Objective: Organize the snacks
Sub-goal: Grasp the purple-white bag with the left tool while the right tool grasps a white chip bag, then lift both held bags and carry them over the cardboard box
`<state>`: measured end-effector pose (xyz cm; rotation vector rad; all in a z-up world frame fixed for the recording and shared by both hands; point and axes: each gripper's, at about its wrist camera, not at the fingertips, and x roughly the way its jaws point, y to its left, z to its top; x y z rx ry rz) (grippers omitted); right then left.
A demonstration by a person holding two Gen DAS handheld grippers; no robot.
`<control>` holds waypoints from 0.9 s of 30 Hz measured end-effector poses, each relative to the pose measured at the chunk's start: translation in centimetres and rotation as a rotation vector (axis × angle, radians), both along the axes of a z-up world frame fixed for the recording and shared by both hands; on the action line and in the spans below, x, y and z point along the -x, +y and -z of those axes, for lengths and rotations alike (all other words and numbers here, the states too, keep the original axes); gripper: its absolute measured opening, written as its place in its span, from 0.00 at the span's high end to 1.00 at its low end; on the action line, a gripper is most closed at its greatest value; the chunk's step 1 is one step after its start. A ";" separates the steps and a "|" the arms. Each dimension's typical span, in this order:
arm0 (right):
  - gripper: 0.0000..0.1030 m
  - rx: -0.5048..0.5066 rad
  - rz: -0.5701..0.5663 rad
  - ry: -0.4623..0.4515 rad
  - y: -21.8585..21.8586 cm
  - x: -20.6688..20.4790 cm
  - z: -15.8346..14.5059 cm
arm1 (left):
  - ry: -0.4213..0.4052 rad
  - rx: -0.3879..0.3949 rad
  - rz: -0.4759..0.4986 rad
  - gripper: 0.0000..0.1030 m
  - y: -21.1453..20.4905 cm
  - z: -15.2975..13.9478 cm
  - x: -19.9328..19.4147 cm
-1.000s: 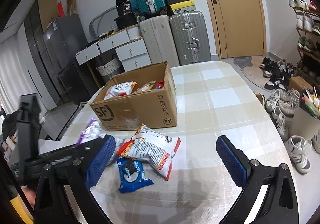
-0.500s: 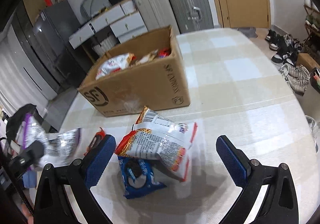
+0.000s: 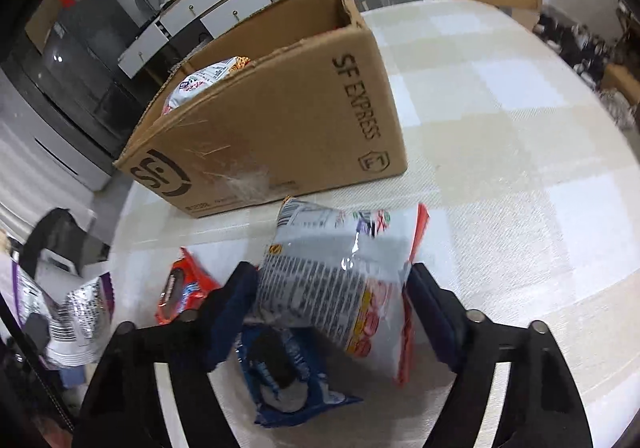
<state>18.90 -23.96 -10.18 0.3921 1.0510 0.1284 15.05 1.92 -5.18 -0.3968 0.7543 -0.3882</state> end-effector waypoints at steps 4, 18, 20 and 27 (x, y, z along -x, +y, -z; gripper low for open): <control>0.35 -0.025 0.004 -0.014 -0.4 0.4 -0.3 | 0.000 -0.010 0.000 0.75 -0.3 0.1 0.0; 0.42 -0.146 0.034 -0.075 -3.7 4.5 -2.7 | -0.003 -0.072 -0.075 0.75 -0.5 -0.1 1.9; 0.42 -0.204 0.030 -0.096 -4.1 5.5 -3.5 | -0.001 -0.097 -0.105 0.75 -0.5 0.2 2.3; 0.42 -0.152 -0.035 -0.256 -3.1 10.2 -8.2 | -0.013 -0.148 -0.143 0.75 -0.6 0.0 3.5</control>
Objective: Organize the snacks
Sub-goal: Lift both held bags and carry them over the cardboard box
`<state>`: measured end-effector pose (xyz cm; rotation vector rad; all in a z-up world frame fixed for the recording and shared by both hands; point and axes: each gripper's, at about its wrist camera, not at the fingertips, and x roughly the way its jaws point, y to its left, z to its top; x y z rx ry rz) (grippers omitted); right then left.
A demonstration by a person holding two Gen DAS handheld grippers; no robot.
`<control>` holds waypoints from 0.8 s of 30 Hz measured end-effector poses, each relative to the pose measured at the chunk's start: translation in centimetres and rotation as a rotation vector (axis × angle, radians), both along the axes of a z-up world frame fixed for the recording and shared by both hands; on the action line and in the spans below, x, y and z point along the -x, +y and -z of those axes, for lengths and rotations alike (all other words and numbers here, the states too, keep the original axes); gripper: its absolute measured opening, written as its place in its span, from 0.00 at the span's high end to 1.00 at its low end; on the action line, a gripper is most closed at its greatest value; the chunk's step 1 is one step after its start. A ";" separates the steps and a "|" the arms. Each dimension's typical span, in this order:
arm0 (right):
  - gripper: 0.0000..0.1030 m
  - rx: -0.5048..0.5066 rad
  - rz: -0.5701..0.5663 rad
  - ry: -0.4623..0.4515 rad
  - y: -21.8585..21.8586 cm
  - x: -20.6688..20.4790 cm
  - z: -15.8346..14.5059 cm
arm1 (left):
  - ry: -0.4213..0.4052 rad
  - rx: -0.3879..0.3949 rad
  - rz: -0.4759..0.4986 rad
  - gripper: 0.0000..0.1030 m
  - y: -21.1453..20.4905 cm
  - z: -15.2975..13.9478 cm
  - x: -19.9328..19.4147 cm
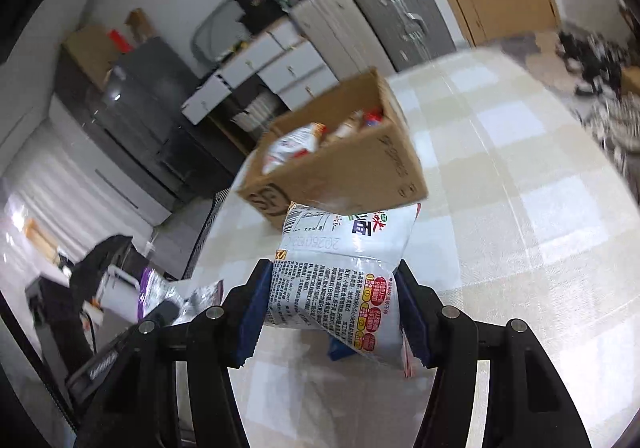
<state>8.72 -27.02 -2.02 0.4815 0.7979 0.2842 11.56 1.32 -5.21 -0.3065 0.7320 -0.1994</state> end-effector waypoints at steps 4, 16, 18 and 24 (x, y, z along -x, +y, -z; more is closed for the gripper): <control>0.42 0.030 -0.052 -0.073 1.5 2.5 -1.6 | -0.011 -0.008 -0.003 0.75 0.1 -0.3 1.1; 0.42 0.050 -0.049 -0.111 1.8 7.9 -2.2 | -0.050 -0.044 -0.002 0.75 0.0 -1.1 4.6; 0.42 0.053 -0.051 -0.120 2.0 8.3 -2.3 | -0.054 -0.049 0.003 0.75 -0.2 -1.2 5.0; 0.42 0.046 -0.033 -0.143 1.8 8.2 -2.9 | -0.036 -0.043 0.030 0.75 -0.5 -1.2 4.2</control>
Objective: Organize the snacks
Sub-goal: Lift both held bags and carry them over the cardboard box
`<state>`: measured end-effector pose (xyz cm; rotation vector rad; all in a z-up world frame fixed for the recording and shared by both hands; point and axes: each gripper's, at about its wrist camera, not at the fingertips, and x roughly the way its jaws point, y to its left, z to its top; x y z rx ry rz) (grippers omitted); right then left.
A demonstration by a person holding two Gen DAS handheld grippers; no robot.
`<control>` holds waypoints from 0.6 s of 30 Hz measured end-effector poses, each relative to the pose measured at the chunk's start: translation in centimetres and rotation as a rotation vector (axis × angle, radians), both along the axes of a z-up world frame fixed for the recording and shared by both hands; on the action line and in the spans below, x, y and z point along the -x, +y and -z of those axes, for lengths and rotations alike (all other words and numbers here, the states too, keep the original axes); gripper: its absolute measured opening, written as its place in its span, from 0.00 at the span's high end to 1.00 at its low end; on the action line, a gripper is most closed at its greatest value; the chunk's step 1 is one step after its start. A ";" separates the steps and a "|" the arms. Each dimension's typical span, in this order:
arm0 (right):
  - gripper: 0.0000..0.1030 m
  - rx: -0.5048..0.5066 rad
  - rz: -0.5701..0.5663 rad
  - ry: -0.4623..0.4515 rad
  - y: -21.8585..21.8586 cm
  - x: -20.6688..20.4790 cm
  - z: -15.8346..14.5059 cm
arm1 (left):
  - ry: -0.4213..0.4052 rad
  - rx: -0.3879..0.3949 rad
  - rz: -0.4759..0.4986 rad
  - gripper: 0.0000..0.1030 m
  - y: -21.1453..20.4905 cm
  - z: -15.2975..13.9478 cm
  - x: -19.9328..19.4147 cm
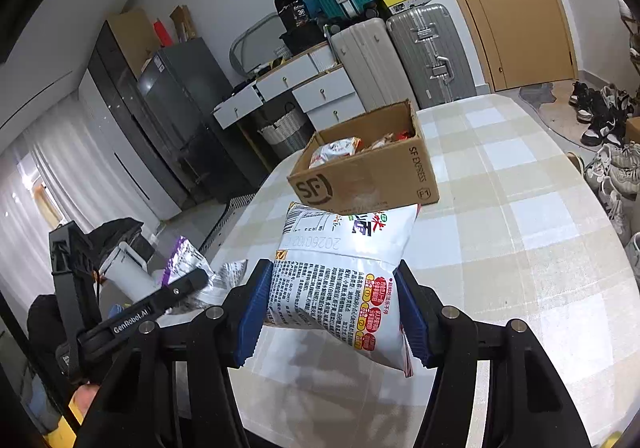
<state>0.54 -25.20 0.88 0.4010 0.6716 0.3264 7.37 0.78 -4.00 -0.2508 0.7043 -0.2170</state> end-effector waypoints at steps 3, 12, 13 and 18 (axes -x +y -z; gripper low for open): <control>0.42 -0.012 0.001 -0.014 -0.1 -0.5 -1.0 | 0.004 0.009 -0.004 0.75 0.4 -0.8 -1.3; 0.42 -0.011 -0.067 -0.103 0.2 -4.7 -7.7 | -0.025 0.049 0.044 0.75 0.4 -7.3 -6.9; 0.42 -0.018 -0.064 -0.110 0.0 -5.4 -8.6 | -0.027 0.052 0.052 0.75 0.1 -8.0 -7.5; 0.42 -0.008 -0.055 -0.132 -0.2 -9.3 -11.7 | -0.041 0.030 0.088 0.75 -1.5 -11.5 -11.4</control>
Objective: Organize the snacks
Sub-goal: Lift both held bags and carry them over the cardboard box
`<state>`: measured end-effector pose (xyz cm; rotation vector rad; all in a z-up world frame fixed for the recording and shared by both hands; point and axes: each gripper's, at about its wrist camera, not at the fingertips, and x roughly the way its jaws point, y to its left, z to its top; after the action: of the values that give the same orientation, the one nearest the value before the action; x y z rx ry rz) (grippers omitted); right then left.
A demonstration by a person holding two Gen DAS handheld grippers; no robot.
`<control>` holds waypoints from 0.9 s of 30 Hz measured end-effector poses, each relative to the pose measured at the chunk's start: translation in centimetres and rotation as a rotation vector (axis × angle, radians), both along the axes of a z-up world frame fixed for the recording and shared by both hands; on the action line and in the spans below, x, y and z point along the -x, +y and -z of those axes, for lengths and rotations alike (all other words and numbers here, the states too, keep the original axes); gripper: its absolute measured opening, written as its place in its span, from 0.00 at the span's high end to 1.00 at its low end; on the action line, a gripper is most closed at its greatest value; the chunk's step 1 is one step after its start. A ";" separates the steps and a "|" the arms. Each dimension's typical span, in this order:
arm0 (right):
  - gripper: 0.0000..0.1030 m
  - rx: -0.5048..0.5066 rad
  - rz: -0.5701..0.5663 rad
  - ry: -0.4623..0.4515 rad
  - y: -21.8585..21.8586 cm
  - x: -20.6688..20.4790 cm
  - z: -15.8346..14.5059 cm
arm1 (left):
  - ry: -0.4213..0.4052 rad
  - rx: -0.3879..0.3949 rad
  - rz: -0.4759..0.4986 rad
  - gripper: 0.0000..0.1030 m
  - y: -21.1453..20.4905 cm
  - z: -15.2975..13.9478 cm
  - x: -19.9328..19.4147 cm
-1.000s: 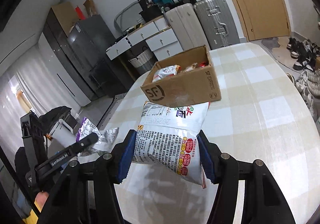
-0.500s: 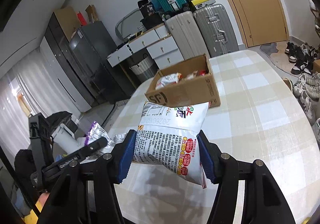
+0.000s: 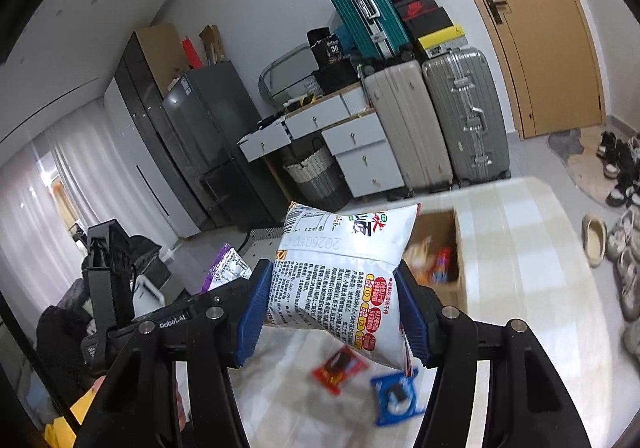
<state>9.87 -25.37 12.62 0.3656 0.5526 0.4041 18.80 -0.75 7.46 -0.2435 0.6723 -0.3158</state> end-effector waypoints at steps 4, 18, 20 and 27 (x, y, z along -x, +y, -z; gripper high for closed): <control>0.42 0.001 0.005 0.006 -0.2 -3.6 -1.5 | 0.006 -0.007 0.027 0.75 -1.8 -1.8 -3.5; 0.42 0.082 0.069 0.149 -0.9 -17.9 1.2 | 0.126 0.025 0.091 0.75 -8.0 0.1 -18.6; 0.42 0.091 0.077 0.183 -1.0 -19.6 2.6 | 0.136 0.018 0.092 0.75 -8.6 1.0 -20.0; 0.42 0.134 0.076 0.284 -0.8 -23.1 7.0 | 0.184 0.042 0.107 0.75 -9.5 5.0 -23.5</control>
<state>32.98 -26.14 5.58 0.3157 0.8363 0.2413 42.34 -10.28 2.49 -0.2792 0.8630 -0.4136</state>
